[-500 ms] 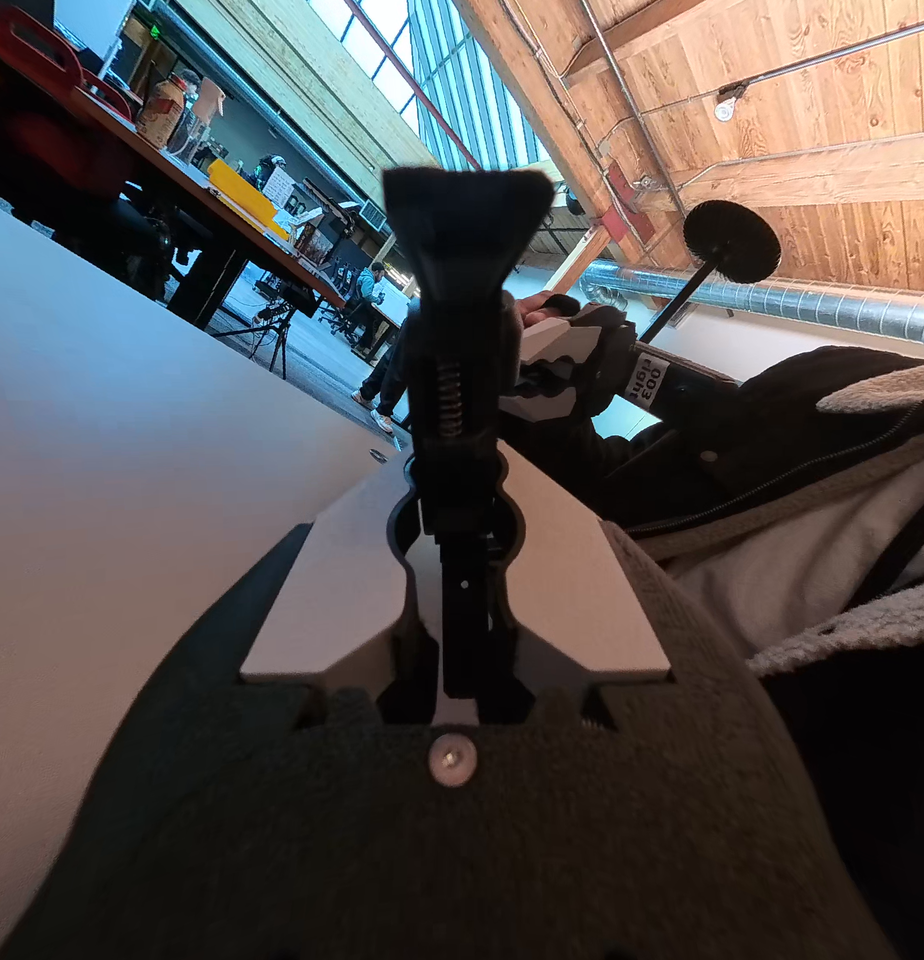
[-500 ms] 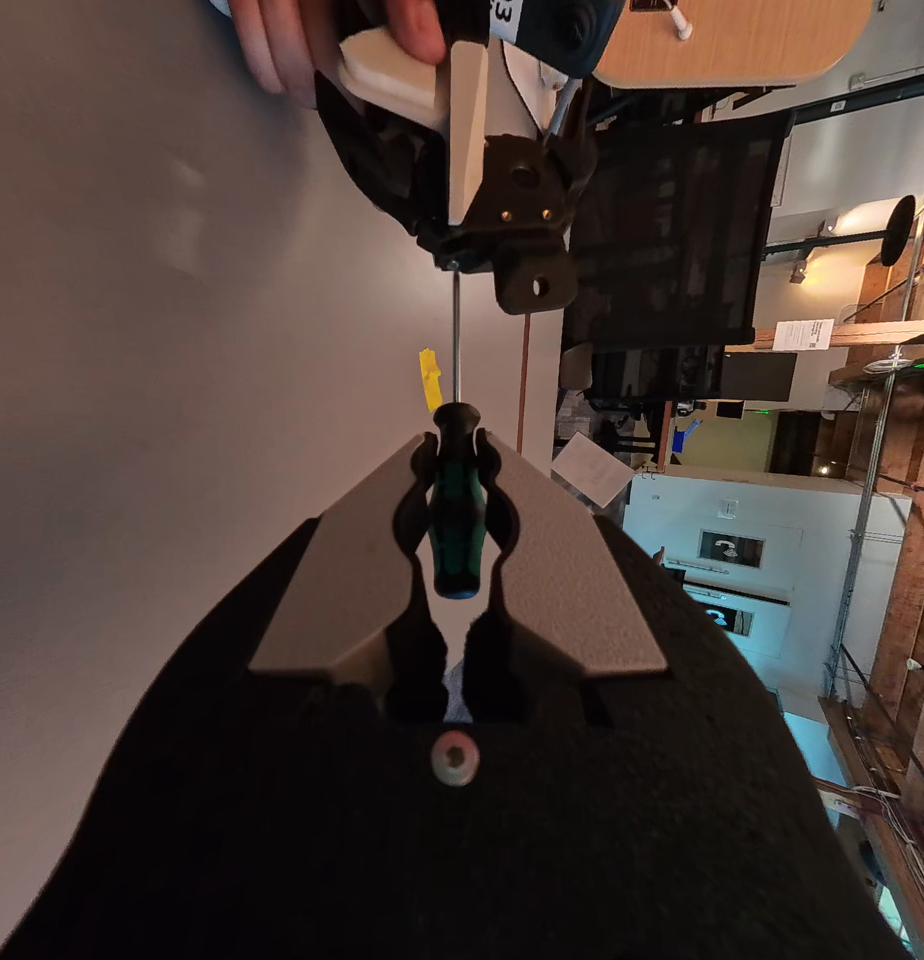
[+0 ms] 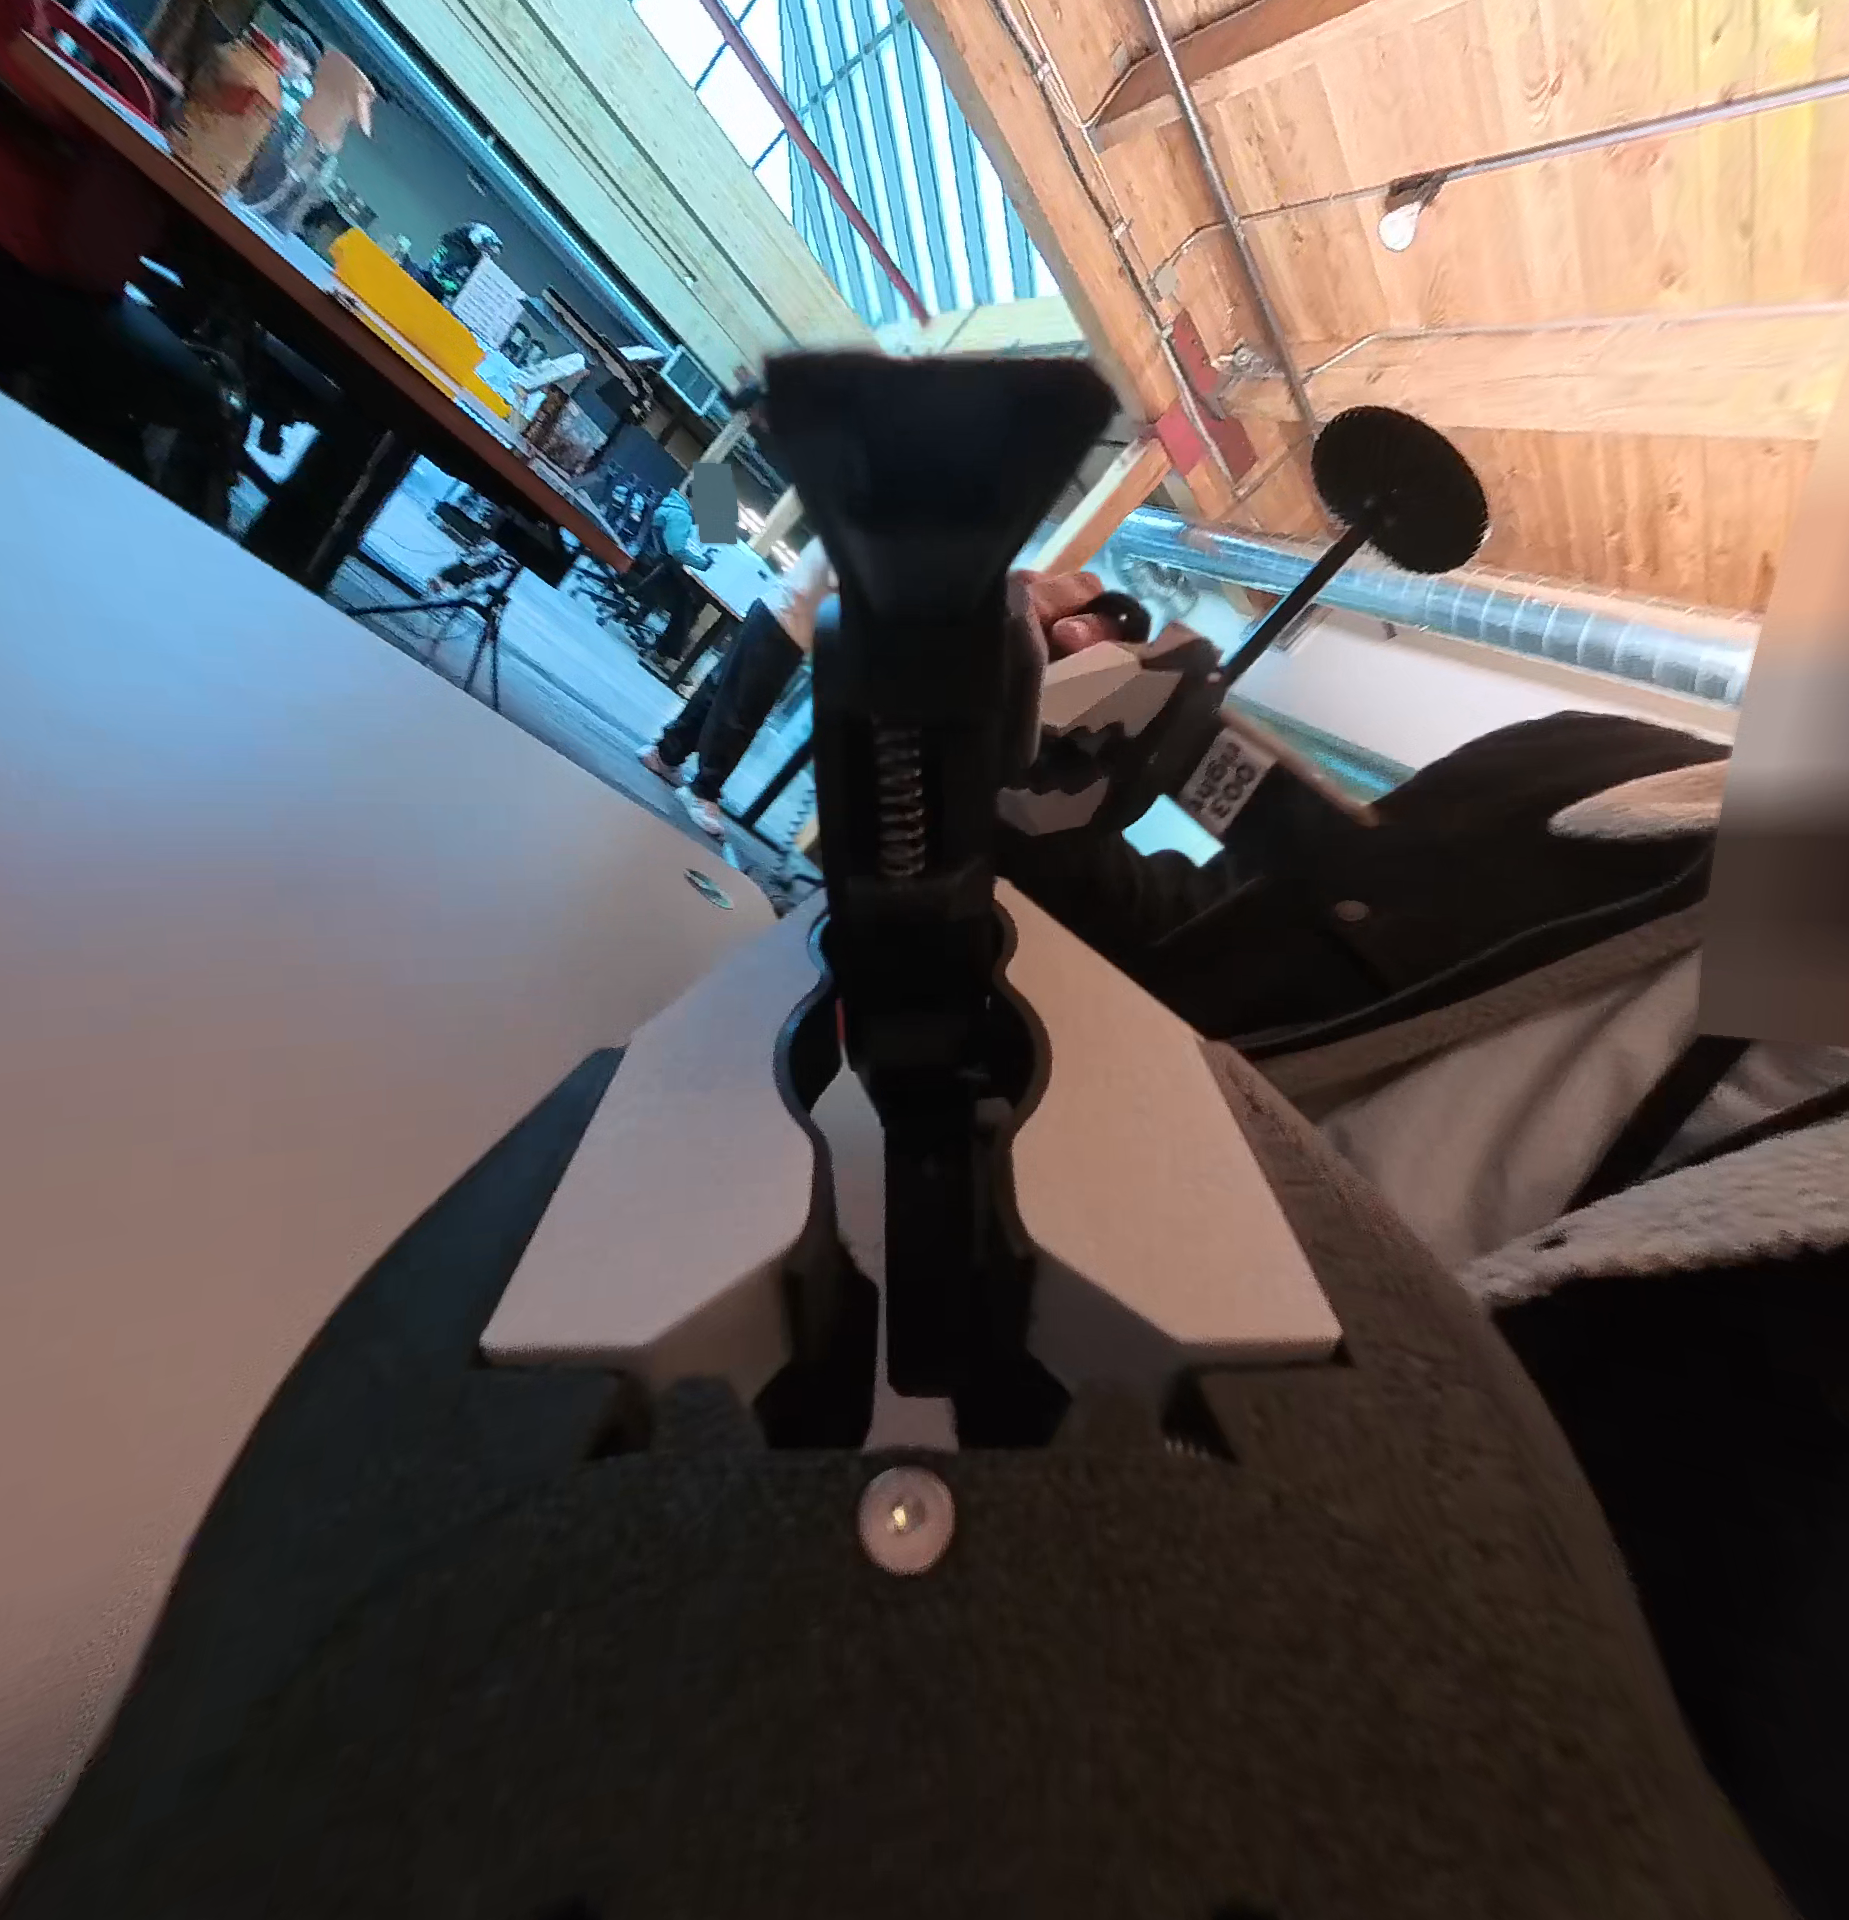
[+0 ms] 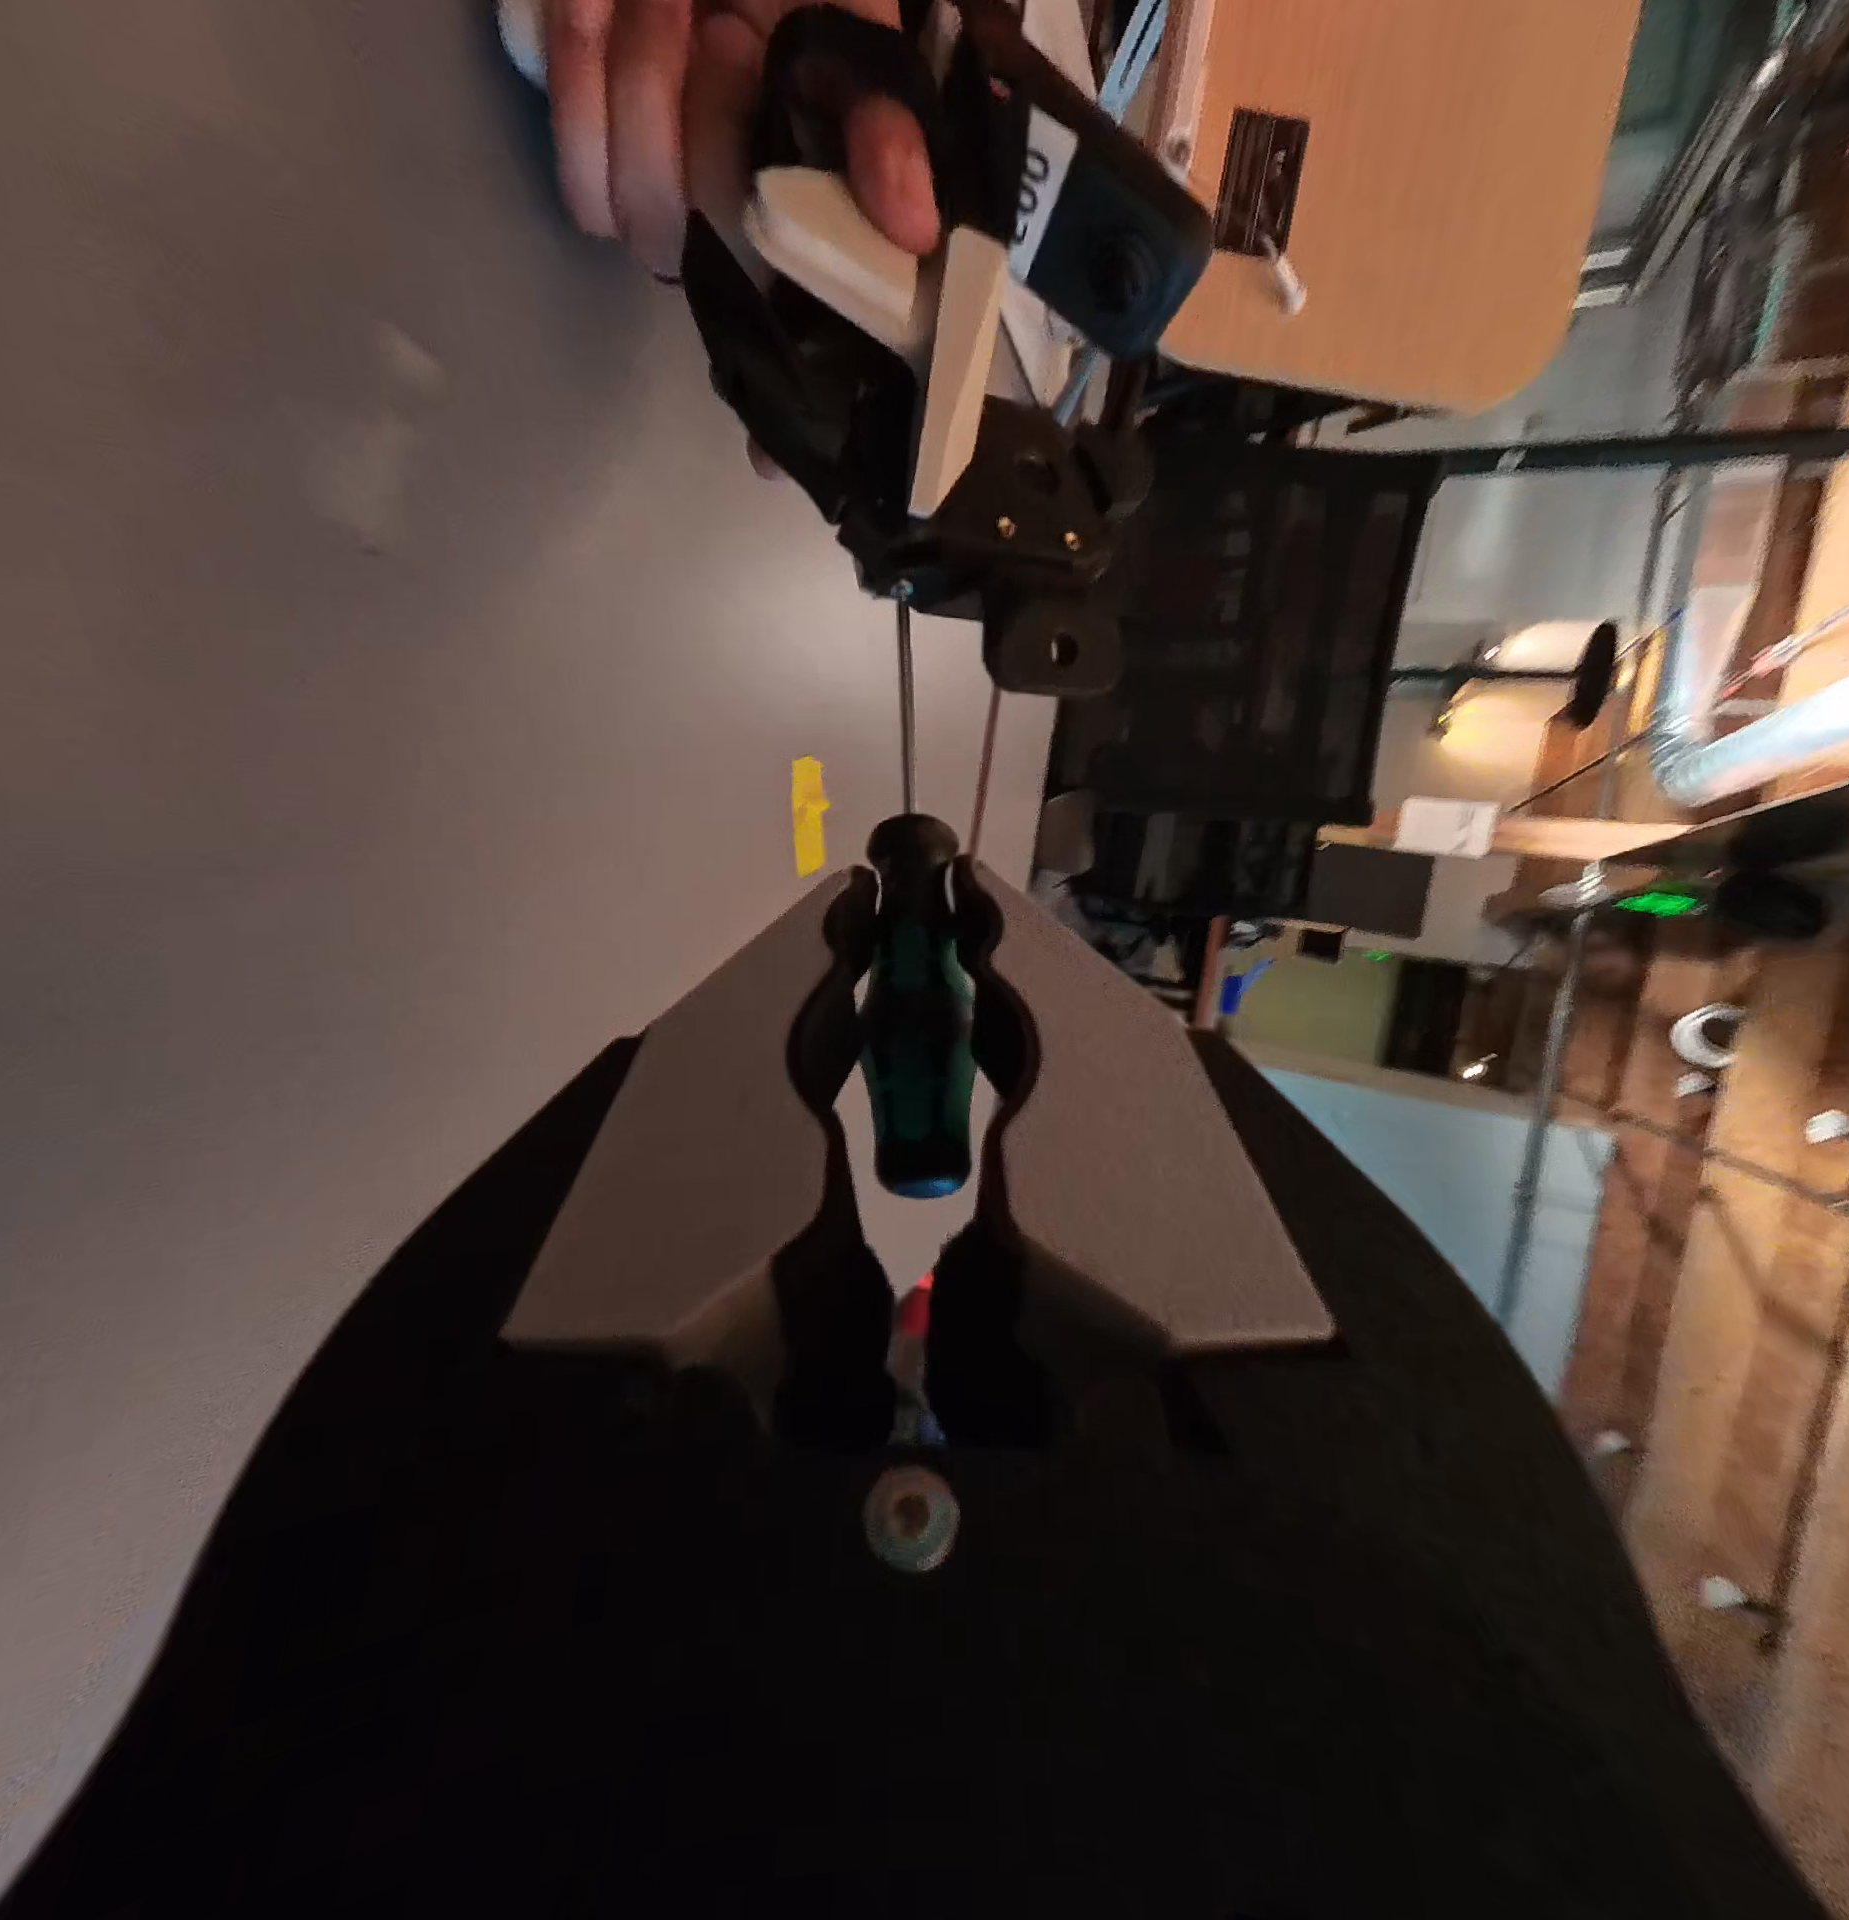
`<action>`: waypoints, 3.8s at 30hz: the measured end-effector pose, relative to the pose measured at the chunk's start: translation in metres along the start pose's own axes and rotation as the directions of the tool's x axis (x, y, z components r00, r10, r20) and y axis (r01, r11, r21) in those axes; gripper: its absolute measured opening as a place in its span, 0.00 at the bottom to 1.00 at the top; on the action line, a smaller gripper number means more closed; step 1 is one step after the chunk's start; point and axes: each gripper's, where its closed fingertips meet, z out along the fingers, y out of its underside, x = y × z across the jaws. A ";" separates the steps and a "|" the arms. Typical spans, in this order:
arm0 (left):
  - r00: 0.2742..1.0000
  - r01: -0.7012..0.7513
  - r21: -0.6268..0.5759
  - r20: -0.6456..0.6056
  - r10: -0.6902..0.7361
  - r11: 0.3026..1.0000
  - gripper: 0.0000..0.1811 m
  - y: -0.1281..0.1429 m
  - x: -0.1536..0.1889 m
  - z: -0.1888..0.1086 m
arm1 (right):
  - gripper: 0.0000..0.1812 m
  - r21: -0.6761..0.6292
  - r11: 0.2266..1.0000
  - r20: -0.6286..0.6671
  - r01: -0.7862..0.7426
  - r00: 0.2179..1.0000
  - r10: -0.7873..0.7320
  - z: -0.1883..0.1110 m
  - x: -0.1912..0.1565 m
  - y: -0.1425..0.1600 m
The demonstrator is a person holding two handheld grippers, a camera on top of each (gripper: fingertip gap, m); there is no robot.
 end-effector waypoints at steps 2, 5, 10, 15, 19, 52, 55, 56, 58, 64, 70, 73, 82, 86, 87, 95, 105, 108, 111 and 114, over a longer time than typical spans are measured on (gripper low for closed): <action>0.998 0.058 0.003 -0.020 -0.058 0.998 0.12 -0.001 0.000 -0.001 | 0.08 0.008 0.995 -0.039 0.104 0.994 -0.104 0.001 0.000 -0.002; 0.992 0.120 0.008 -0.044 -0.120 0.993 0.12 -0.001 0.000 -0.003 | 0.08 0.032 0.976 -0.076 0.214 0.974 -0.211 0.000 -0.001 -0.009; 0.980 0.178 -0.012 -0.087 -0.179 0.984 0.12 0.001 0.005 -0.005 | 0.07 0.038 0.912 -0.144 0.409 0.905 -0.400 0.000 0.000 -0.011; 0.970 0.225 -0.045 -0.079 -0.228 0.973 0.12 0.006 0.003 -0.004 | 0.07 0.018 0.866 -0.166 0.500 0.856 -0.490 0.000 -0.003 -0.012; 0.965 0.239 -0.066 -0.098 -0.245 0.969 0.12 0.009 0.006 -0.004 | 0.07 0.033 0.855 -0.181 0.518 0.844 -0.505 -0.001 -0.002 -0.013; 0.882 -0.335 -0.543 0.108 0.459 0.770 0.12 0.076 -0.016 -0.010 | 0.06 -0.671 0.145 0.669 -0.727 -0.511 0.540 0.017 -0.109 -0.008; 0.878 -0.291 -0.571 0.159 0.452 0.767 0.12 0.076 -0.026 -0.016 | 0.06 -0.601 0.188 0.716 -0.777 -0.418 0.559 0.031 -0.126 -0.010; 0.874 -0.285 -0.587 0.166 0.457 0.758 0.12 0.078 -0.029 -0.017 | 0.06 -0.562 0.219 0.733 -0.798 -0.357 0.578 0.036 -0.131 -0.009; 0.864 -0.247 -0.652 0.187 0.468 0.717 0.12 0.087 -0.037 -0.023 | 0.06 -0.487 0.286 0.767 -0.825 -0.248 0.592 0.040 -0.136 -0.008; 0.890 -0.179 -0.608 0.234 0.391 0.773 0.12 0.081 -0.041 -0.020 | 0.13 -0.292 0.378 0.698 -0.879 0.074 0.712 0.052 -0.130 0.007; 0.924 -0.121 -0.561 0.239 0.300 0.819 0.12 0.079 -0.040 -0.010 | 0.28 -0.052 0.680 0.472 -0.732 0.582 0.662 0.032 -0.135 0.025; 0.936 -0.081 -0.531 0.251 0.248 0.844 0.12 0.076 -0.040 -0.009 | 0.25 0.024 0.823 0.266 -0.567 0.797 0.542 0.030 -0.136 0.037; 0.933 0.010 -0.492 0.319 0.169 0.871 0.12 0.067 -0.051 -0.013 | 0.10 -0.001 0.894 0.204 -0.447 0.875 0.438 0.048 -0.135 0.039; 0.939 -0.016 -0.508 0.287 0.187 0.861 0.12 0.068 -0.048 -0.012 | 0.09 -0.125 0.672 0.600 -0.730 0.484 0.637 0.041 -0.140 0.031; 0.937 -0.031 -0.511 0.284 0.202 0.859 0.12 0.067 -0.047 -0.011 | 0.09 -0.160 0.600 0.658 -0.784 0.369 0.657 0.041 -0.140 0.031; 0.917 -0.074 -0.525 0.299 0.265 0.848 0.12 0.062 -0.050 -0.014 | 0.09 -0.482 0.271 0.774 -0.833 -0.261 0.577 0.039 -0.140 0.024; 0.938 0.026 -0.393 0.328 0.114 0.919 0.12 0.048 -0.049 -0.005 | 0.30 -0.098 0.584 0.545 -0.806 0.447 0.709 0.045 -0.143 0.032; 0.936 0.111 -0.357 0.352 0.024 0.927 0.12 0.050 -0.052 -0.002 | 0.14 -0.013 0.725 0.311 -0.688 0.686 0.657 0.051 -0.134 0.039; 0.922 0.202 -0.317 0.381 -0.071 0.927 0.12 0.052 -0.054 -0.004 | 0.09 0.028 0.858 0.142 -0.512 0.852 0.504 0.051 -0.130 0.038; 0.902 0.296 -0.252 0.392 -0.183 0.921 0.12 0.052 -0.054 -0.003 | 0.09 -0.007 0.934 -0.019 -0.358 0.934 0.358 0.052 -0.120 0.047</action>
